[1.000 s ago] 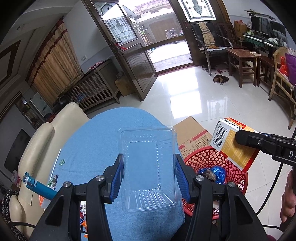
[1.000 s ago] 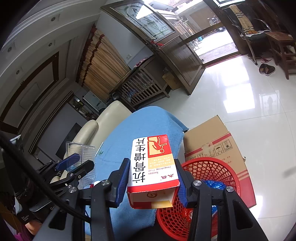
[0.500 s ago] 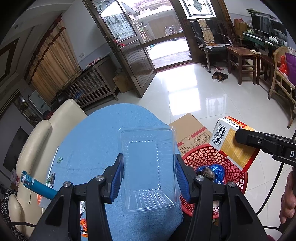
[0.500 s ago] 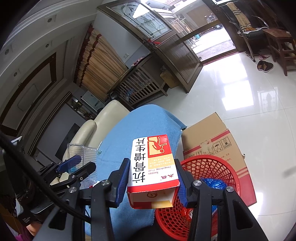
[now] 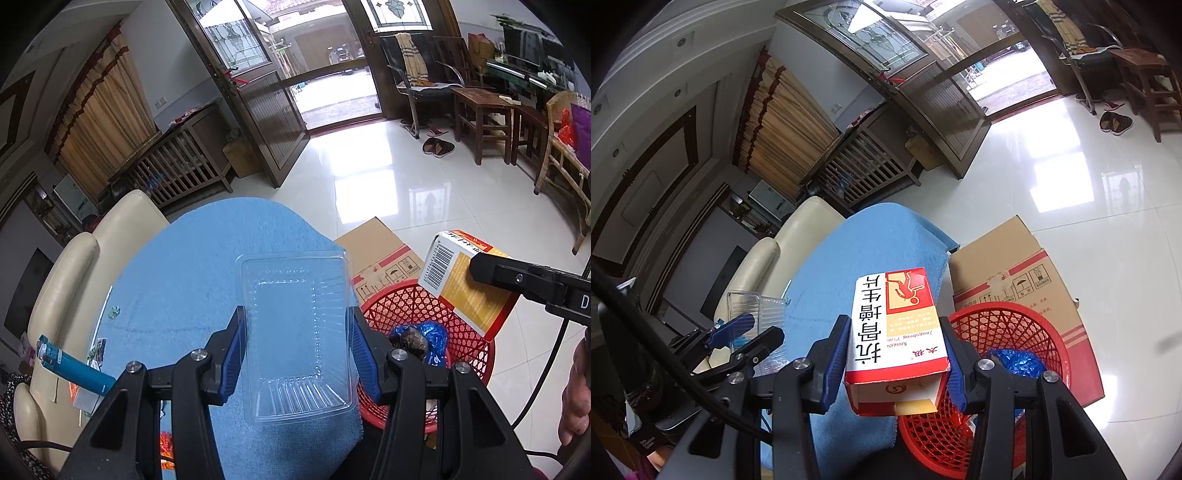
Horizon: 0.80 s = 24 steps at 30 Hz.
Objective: Collect trash
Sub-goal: 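Open both grippers over the red basket to drop the tray and box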
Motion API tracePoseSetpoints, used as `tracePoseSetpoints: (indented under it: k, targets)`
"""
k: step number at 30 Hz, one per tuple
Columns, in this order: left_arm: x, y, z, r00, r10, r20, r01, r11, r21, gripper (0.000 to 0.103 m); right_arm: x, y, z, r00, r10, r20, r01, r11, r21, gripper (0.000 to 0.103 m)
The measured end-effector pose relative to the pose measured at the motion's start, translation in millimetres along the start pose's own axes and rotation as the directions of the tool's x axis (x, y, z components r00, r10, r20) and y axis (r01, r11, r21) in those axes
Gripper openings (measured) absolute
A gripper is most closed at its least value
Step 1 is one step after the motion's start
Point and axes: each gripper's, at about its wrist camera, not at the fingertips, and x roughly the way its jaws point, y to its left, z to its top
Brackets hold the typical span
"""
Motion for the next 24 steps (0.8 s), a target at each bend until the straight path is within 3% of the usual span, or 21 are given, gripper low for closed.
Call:
tracePoseSetpoints:
  k: [16,21,24]
  targets:
    - [10,-9,-2,0.997,-0.071,-0.022,0.071,0.998,0.002,0.057,7,-9,-1,1.000,-0.017,-0.017,0.017,0.999,0.039,0.051]
    - [15,-11,-4,0.991,-0.131,-0.035,0.130,0.991,-0.006,0.066,9,-17,-1,0.999,-0.037,-0.035,0.040,0.995,0.094,0.068]
    - [16,-8,-6,0.991,-0.128,-0.039,0.127,0.992,-0.015,0.066,9,-22,0,0.998,-0.043,-0.037,0.047,0.993,0.109,0.069]
